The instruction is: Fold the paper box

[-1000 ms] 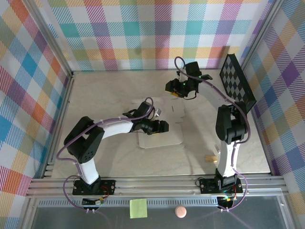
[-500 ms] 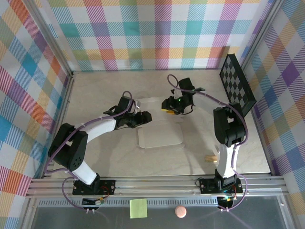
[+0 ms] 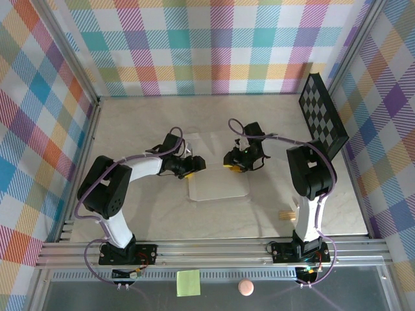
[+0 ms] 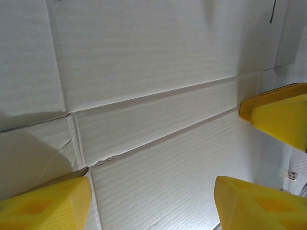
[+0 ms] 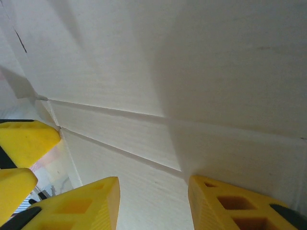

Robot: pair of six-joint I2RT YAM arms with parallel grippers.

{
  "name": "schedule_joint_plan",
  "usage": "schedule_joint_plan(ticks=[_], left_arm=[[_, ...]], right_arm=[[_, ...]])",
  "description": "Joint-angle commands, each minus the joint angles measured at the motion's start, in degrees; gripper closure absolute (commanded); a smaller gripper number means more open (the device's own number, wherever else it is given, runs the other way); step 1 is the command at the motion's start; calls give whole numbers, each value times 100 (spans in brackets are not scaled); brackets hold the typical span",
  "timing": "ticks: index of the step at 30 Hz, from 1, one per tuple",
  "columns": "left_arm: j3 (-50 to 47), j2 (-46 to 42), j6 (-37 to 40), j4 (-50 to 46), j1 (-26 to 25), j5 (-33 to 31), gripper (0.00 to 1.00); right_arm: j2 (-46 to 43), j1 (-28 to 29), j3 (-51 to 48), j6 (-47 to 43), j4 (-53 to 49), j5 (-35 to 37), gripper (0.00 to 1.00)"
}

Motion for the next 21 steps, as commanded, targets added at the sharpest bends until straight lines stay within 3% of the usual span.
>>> schedule_joint_plan(ticks=[1, 11, 21], left_arm=[[131, 183, 147, -74, 74, 146, 32], [8, -335, 279, -239, 265, -141, 33], [-116, -689, 361, -549, 592, -395, 33]], right_arm=[[-241, 57, -226, 102, 81, 51, 57], [-421, 206, -2, 213, 21, 49, 57], [159, 448, 694, 412, 234, -280, 59]])
